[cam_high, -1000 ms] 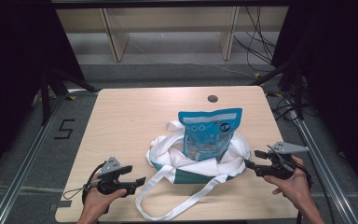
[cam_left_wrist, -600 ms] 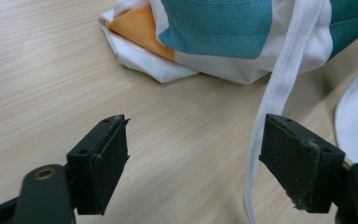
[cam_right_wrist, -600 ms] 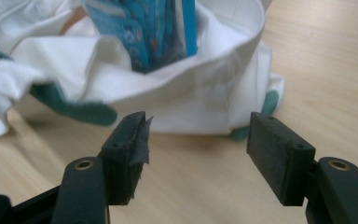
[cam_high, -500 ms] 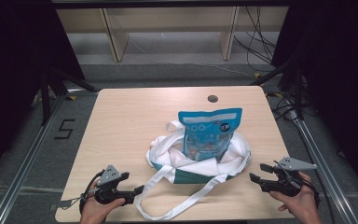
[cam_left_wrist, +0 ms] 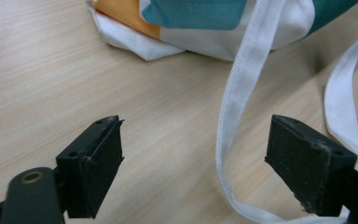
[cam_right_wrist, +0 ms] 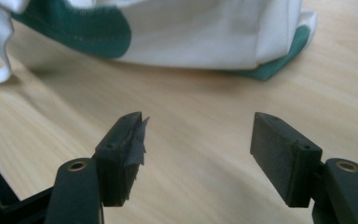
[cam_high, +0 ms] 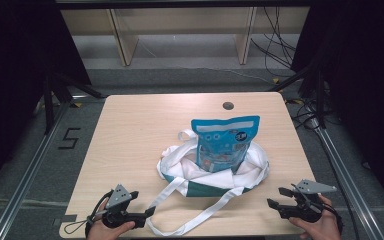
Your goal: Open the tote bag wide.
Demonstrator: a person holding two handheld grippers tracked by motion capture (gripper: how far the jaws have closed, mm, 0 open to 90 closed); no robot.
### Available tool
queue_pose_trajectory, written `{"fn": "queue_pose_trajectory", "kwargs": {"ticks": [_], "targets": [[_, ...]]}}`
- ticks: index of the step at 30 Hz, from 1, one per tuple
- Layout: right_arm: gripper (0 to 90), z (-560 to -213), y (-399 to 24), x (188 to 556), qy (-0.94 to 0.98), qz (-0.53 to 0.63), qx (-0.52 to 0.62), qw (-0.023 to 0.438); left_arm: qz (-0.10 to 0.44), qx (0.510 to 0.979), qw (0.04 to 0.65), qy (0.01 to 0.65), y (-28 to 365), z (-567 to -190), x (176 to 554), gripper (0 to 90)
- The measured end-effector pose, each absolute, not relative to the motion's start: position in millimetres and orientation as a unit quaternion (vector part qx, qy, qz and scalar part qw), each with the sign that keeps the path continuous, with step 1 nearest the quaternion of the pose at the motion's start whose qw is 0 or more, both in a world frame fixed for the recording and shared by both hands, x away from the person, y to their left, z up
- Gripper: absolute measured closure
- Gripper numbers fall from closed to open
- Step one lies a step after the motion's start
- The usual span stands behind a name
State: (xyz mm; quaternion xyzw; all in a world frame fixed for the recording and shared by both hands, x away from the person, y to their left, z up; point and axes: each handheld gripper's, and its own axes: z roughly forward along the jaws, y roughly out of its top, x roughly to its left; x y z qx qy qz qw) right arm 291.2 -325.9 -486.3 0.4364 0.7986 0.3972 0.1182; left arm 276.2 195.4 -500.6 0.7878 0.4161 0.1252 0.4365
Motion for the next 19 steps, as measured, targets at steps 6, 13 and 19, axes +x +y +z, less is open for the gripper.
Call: {"fn": "queue_pose_trajectory", "kwargs": {"ticks": [6,13,19], "targets": [[35.6,-490.0,-327.5,290.7,0.805,0.397,0.419,0.135,0.119,0.791,0.432,0.417,193.2,-504.1,273.9,17.4],[35.5,-492.1,-326.1,290.5,0.809,0.39,0.421,0.124,0.132,0.806,0.411,0.405,199.1,-502.6,276.0,17.4],[35.2,-494.0,-324.7,289.9,0.805,0.39,0.433,0.109,0.124,0.79,0.426,0.423,196.5,-504.6,275.9,17.4]]}}
